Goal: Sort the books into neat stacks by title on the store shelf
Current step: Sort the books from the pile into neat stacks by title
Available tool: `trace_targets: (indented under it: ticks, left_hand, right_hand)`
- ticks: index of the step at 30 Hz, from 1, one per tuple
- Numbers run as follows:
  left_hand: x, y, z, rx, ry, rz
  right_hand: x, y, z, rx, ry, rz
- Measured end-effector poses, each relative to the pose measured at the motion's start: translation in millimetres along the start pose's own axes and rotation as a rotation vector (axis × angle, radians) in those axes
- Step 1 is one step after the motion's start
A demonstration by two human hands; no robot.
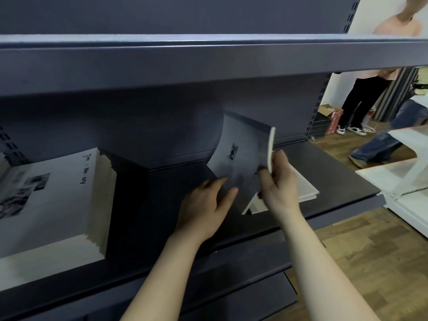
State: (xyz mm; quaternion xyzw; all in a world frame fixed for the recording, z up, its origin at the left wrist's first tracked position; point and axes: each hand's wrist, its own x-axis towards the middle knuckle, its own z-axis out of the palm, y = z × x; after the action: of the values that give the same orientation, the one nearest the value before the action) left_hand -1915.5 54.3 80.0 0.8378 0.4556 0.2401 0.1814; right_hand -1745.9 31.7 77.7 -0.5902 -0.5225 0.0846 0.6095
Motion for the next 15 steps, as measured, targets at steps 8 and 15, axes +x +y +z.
trace_targets:
  ticks: [8,15]
  left_hand:
    - [0.6,10.8,-16.3,-0.418,0.250,-0.078]
    - [-16.8,-10.5,-31.7,-0.554,0.474,-0.137]
  right_hand:
    - [-34.8,-19.6,49.1,-0.263,-0.173,-0.395]
    - [-41.1,-15.0,61.6,0.071,-0.464,-0.127]
